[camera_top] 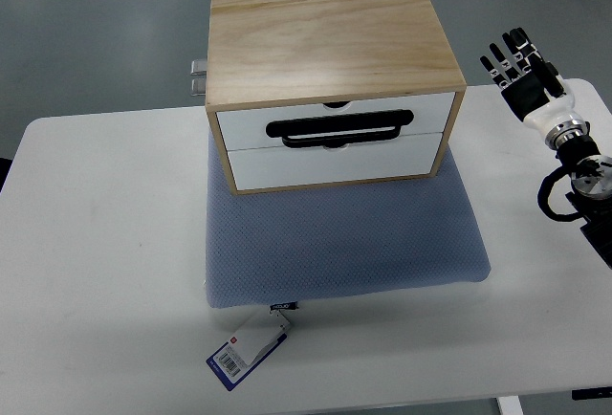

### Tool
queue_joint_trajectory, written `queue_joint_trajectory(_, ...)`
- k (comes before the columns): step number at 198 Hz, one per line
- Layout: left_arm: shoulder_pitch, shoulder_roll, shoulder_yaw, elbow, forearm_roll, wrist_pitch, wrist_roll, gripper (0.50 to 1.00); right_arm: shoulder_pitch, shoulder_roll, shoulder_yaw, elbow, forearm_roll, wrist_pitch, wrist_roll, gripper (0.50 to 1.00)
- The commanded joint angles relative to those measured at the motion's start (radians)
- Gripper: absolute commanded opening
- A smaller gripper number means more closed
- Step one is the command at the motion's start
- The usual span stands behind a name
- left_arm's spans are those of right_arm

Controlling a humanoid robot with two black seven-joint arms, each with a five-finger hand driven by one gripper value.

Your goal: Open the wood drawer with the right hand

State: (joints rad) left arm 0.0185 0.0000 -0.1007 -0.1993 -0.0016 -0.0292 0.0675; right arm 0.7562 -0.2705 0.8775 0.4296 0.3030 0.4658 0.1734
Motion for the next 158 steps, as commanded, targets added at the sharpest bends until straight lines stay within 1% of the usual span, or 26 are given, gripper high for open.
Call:
queue_joint_trajectory(1,0.000,0.000,0.001,0.001,0.000,0.000,0.000,1.000,0.000,-0.001,0.000,0.000,-0.002,0.007,0.003,0.946)
queue_joint_trajectory(39,0.000,0.000,0.001,-0.002,0.000,0.002,-0.002,1.000,0.000,-0.004,0.000,0.000,-0.005,0.016,0.005,0.946)
queue_joint_trajectory(50,0.000,0.000,0.001,-0.002,0.000,0.002,-0.002,1.000,0.005,-0.010,-0.002,0.000,-0.013,0.004,0.003,0.944)
queue_joint_trajectory(80,0.000,0.000,0.006,-0.003,0.000,0.000,-0.002,1.000,0.063,-0.041,-0.025,0.000,-0.030,0.002,-0.002,0.944)
queue_joint_trajectory(90,0.000,0.000,0.006,-0.003,0.000,0.000,-0.002,1.000,0.063,-0.041,-0.025,0.000,-0.030,0.002,-0.002,0.944)
queue_joint_trajectory(91,0.000,0.000,0.006,-0.005,0.000,0.000,-0.002,1.000,0.092,-0.064,-0.032,0.007,-0.068,0.004,-0.008,0.944)
queue_joint_trajectory(106,0.000,0.000,0.007,-0.008,0.000,-0.001,-0.002,1.000,0.172,-0.131,-0.075,0.009,-0.199,0.005,-0.046,0.944)
queue_joint_trajectory(121,0.000,0.000,0.006,-0.025,0.000,-0.003,-0.002,1.000,0.244,-0.194,-0.133,0.011,-0.332,0.017,-0.071,0.944)
queue_joint_trajectory(132,0.000,0.000,0.006,-0.034,0.000,-0.003,-0.002,1.000,0.305,-0.231,-0.183,0.017,-0.430,0.024,-0.078,0.944)
queue_joint_trajectory(142,0.000,0.000,0.006,-0.034,0.000,-0.003,-0.002,1.000,0.305,-0.231,-0.183,0.017,-0.430,0.024,-0.078,0.944)
queue_joint_trajectory(143,0.000,0.000,0.007,-0.043,0.000,-0.003,-0.002,1.000,0.366,-0.271,-0.237,0.037,-0.526,0.040,-0.083,0.944)
queue_joint_trajectory(154,0.000,0.000,0.007,-0.043,0.000,-0.003,-0.002,1.000,0.367,-0.271,-0.238,0.037,-0.527,0.040,-0.083,0.944)
queue_joint_trajectory(155,0.000,0.000,0.007,-0.049,0.000,-0.003,-0.002,1.000,0.424,-0.320,-0.296,0.073,-0.626,0.060,-0.092,0.944)
queue_joint_trajectory(158,0.000,0.000,0.009,-0.051,0.000,-0.003,-0.002,1.000,0.437,-0.331,-0.308,0.084,-0.647,0.065,-0.097,0.944)
